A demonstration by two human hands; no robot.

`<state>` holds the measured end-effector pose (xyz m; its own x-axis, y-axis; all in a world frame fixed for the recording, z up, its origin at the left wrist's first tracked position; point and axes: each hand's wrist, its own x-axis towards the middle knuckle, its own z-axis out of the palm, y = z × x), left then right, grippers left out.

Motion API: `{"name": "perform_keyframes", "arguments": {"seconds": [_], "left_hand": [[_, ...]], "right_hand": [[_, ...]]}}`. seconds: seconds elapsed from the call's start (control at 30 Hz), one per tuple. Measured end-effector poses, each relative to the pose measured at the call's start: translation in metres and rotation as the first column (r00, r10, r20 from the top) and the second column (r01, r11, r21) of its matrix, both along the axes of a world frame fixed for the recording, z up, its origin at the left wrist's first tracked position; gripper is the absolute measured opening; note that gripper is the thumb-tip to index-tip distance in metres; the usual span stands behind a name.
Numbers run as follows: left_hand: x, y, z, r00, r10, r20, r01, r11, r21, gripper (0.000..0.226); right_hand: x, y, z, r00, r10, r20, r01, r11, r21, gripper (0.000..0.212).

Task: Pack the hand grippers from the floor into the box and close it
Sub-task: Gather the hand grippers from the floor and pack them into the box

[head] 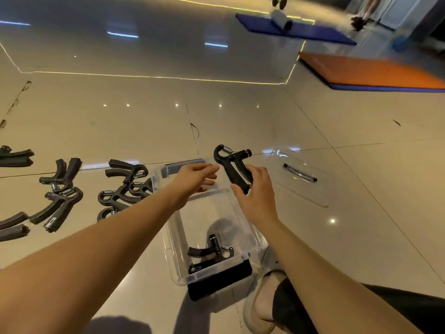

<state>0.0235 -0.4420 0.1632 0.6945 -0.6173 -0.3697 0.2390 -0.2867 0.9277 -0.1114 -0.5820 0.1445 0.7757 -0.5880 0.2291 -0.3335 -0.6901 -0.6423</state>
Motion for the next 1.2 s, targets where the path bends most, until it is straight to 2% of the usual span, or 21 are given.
{"name": "perform_keyframes", "arguments": {"seconds": [0.1, 0.2, 0.27, 0.37, 0.43, 0.47, 0.57, 0.63, 0.8, 0.9, 1.0, 1.13, 1.2], "left_hand": [[-0.002, -0.004, 0.025, 0.994, 0.103, -0.028, -0.106, 0.988, -0.109, 0.039], [-0.006, -0.003, 0.035, 0.972, 0.228, -0.064, -0.237, 0.947, -0.216, 0.028], [-0.005, 0.001, 0.036, 0.956, 0.283, -0.081, -0.294, 0.926, -0.236, 0.020], [0.002, 0.012, 0.033, 0.953, 0.283, -0.111, -0.302, 0.925, -0.229, 0.024], [0.009, 0.022, 0.033, 0.964, 0.249, -0.097, -0.265, 0.942, -0.209, 0.028], [0.012, 0.026, 0.033, 0.972, 0.223, -0.073, -0.233, 0.954, -0.190, 0.028], [0.021, 0.036, 0.032, 0.996, 0.086, 0.022, -0.084, 0.993, -0.084, 0.026], [0.023, 0.038, 0.027, 0.998, -0.005, 0.067, 0.006, 1.000, -0.008, 0.019], [0.019, 0.036, 0.013, 0.978, -0.170, 0.117, 0.166, 0.985, 0.042, 0.025], [0.018, 0.035, 0.008, 0.956, -0.247, 0.160, 0.234, 0.967, 0.101, 0.029], [0.014, 0.033, -0.002, 0.934, -0.286, 0.216, 0.260, 0.956, 0.138, 0.027], [0.007, 0.033, -0.024, 0.835, -0.405, 0.372, 0.321, 0.908, 0.268, 0.064], [0.002, 0.032, -0.036, 0.788, -0.424, 0.446, 0.297, 0.897, 0.327, 0.067]], "right_hand": [[0.007, 0.016, 0.017, 0.998, 0.004, 0.068, -0.002, 1.000, -0.020, 0.063], [0.012, 0.033, 0.025, 0.994, 0.000, 0.113, 0.004, 0.999, -0.035, 0.069], [0.013, 0.042, 0.026, 0.992, 0.017, 0.122, -0.014, 1.000, -0.024, 0.073], [0.013, 0.050, 0.026, 0.992, 0.078, 0.103, -0.076, 0.997, -0.015, 0.078], [0.013, 0.051, 0.029, 0.992, 0.105, 0.074, -0.108, 0.994, 0.029, 0.073], [0.014, 0.050, 0.032, 0.993, 0.084, 0.086, -0.089, 0.994, 0.058, 0.063], [0.021, 0.035, 0.041, 0.978, -0.079, 0.191, 0.059, 0.992, 0.108, 0.029], [0.030, 0.022, 0.047, 0.975, -0.114, 0.190, 0.087, 0.986, 0.143, 0.022], [0.049, 0.011, 0.044, 1.000, -0.003, 0.019, -0.005, 0.910, 0.415, 0.025], [0.048, 0.010, 0.032, 0.999, 0.034, -0.009, -0.023, 0.826, 0.563, 0.017], [0.043, 0.009, 0.019, 1.000, 0.013, -0.022, 0.004, 0.775, 0.632, 0.015], [0.035, 0.002, -0.001, 0.990, -0.126, -0.057, 0.130, 0.713, 0.689, 0.018], [0.031, 0.000, -0.010, 0.985, -0.156, -0.067, 0.157, 0.682, 0.715, 0.015]]}}
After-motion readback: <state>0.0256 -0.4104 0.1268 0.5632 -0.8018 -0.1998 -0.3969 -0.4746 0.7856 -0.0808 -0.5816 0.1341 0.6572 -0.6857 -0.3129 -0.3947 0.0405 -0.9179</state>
